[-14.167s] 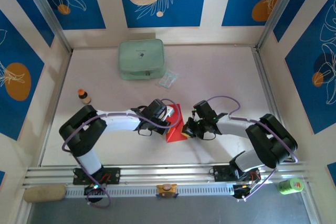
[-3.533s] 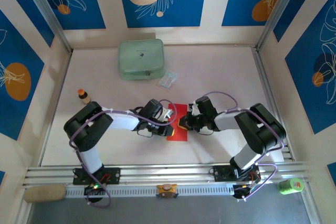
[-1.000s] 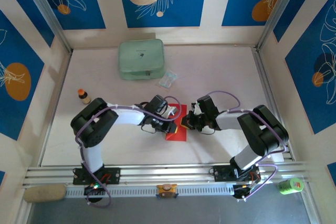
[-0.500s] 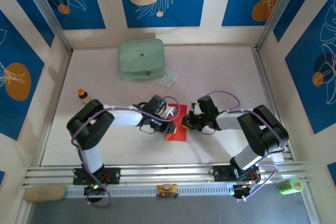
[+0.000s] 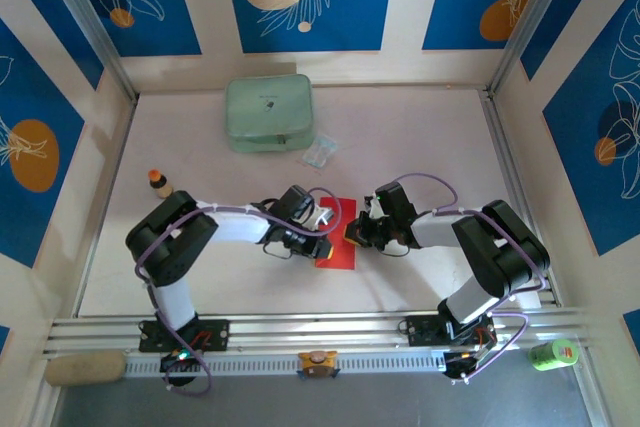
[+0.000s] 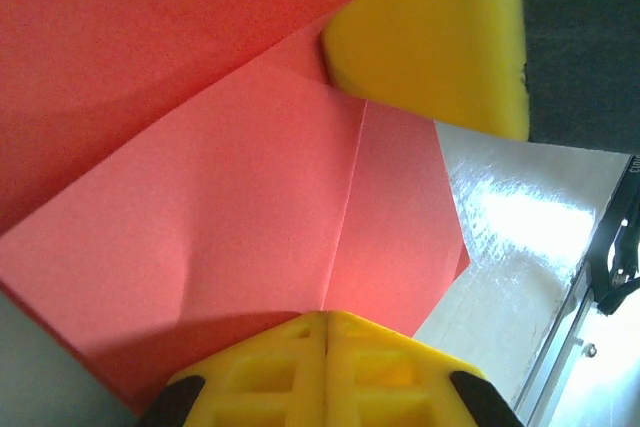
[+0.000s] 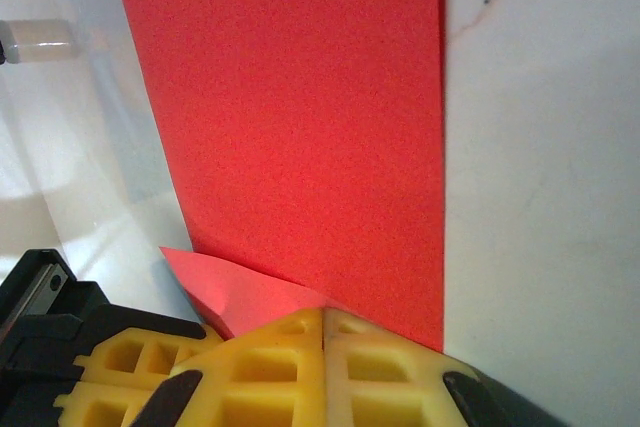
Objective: Fold a paper plane with a square sheet of paper (pick it up from the middle)
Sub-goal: Fold the triangle a second time at the center of the table, then turn over the paper at the center of the table.
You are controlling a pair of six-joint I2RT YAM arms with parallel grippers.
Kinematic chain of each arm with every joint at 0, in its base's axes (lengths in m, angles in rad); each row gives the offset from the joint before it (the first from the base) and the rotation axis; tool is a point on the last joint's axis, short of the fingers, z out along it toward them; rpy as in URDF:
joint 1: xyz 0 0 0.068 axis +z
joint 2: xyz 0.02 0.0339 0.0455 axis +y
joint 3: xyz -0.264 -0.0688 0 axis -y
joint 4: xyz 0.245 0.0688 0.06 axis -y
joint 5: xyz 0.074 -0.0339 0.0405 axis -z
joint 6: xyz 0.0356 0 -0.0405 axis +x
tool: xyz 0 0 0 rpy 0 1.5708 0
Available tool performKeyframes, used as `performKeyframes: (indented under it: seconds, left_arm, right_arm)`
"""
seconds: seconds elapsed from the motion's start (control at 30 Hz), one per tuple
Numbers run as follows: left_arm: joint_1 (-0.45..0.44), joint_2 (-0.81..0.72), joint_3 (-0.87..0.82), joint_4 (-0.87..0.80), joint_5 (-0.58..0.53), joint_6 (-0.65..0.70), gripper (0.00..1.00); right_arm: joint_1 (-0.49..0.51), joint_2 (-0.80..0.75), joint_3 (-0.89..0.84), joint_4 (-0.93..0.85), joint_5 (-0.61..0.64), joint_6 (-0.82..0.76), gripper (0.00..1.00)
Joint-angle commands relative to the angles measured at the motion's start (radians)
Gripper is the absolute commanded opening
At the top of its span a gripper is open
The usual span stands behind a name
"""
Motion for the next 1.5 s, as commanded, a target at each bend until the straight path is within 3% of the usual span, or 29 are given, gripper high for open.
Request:
performKeyframes:
  seconds: [0.0,0.37,0.7,0.9,1.17,1.47]
  left_arm:
    - [-0.007,-0.032,-0.049,-0.090,-0.031,0.022,0.07]
    - [-0.008,-0.120,-0.142,-0.087,-0.051,-0.008,0.08]
    - [0.002,-0.251,-0.061,-0.168,-0.097,0.034,0.07]
    - [0.045,-0.147,0.056,-0.164,-0.068,0.061,0.06]
    - [0.071,0.017,0.168,-0.197,-0.041,0.115,0.06]
    - [0.070,0.054,0.079,-0.135,-0.061,0.048,0.04]
  right_arm:
    - [-0.010,0.027,-0.006,-0.073,0.038,-0.005,0.00]
    - [-0.010,0.022,-0.004,-0.073,0.031,-0.010,0.00]
    - [-0.002,-0.054,0.044,-0.100,0.000,-0.036,0.06]
    - [0.022,-0.237,0.050,-0.246,0.127,-0.027,0.25]
    - [0.042,-0.348,-0.022,-0.346,0.088,0.066,0.30]
    - [0.159,-0.313,-0.015,-0.393,0.140,0.163,0.35]
